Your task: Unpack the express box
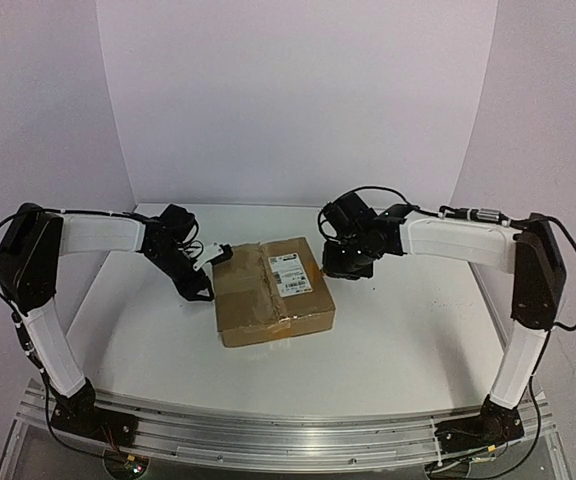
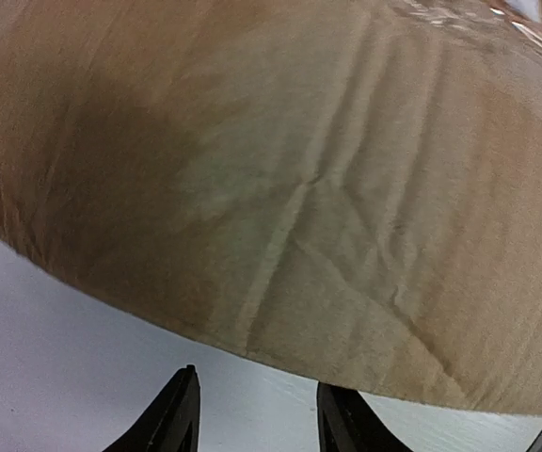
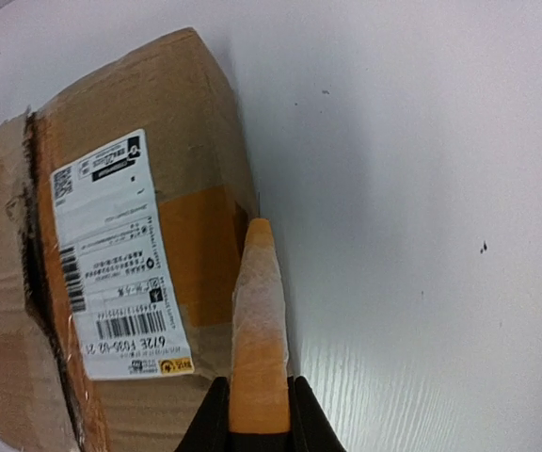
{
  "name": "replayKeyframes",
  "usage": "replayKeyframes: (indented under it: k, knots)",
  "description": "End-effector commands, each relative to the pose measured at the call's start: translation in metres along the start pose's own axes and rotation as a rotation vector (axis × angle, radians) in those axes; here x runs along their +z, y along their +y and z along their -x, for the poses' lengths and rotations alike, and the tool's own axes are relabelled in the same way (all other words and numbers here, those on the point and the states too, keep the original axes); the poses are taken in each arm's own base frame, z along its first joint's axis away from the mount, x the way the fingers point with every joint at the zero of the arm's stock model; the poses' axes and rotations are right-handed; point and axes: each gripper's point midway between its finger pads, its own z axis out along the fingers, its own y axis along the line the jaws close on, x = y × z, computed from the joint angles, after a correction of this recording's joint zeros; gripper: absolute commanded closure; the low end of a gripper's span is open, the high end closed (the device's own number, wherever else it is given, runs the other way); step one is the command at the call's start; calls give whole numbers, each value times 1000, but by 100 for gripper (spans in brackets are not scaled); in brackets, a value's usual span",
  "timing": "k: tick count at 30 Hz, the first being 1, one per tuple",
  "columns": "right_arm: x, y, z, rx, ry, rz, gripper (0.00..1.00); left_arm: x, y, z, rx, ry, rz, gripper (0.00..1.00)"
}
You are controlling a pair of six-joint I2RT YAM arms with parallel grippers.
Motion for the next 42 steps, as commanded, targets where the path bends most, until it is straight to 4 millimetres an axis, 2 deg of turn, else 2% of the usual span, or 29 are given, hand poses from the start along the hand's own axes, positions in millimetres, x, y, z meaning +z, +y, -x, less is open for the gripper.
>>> replayKeyframes:
  k: [1,4,8,11,15,17,19,21,23,25,29,34,38,42]
  knots:
    - [8,46,46,-132,-107,175,100,-10,-45,21,200,-134,-115,55]
    - [14,80,64,-178,-156,316,100,-3,-83,25,337,-160,-178,51]
    - [22,104,72,-221,-148,401,100,3,-122,37,439,-190,-247,47]
    - [17,97,86,-198,-173,405,100,-7,-142,40,472,-200,-321,45]
    - [-7,66,117,-145,-267,332,100,-35,-159,35,522,-174,-417,44]
    - [-26,56,126,-133,-301,326,100,-47,-153,45,514,-187,-399,44]
    - [-43,52,128,-137,-319,339,100,-58,-138,64,476,-217,-369,43]
    - [-57,48,123,-132,-321,352,100,-64,-117,93,420,-243,-331,34]
    - [-67,40,117,-100,-313,362,100,-58,-94,119,371,-239,-288,27]
    - [-69,30,104,-64,-284,360,100,-43,-81,132,361,-202,-279,23]
    - [-66,7,75,27,-218,339,100,-13,-70,132,381,-107,-306,14]
    - [-65,-19,48,129,-160,319,100,13,-63,129,437,-76,-307,13]
    - [-68,-38,29,195,-135,307,100,34,-62,127,420,-16,-343,22]
    - [-76,-47,15,236,-119,322,100,42,-73,117,420,30,-402,35]
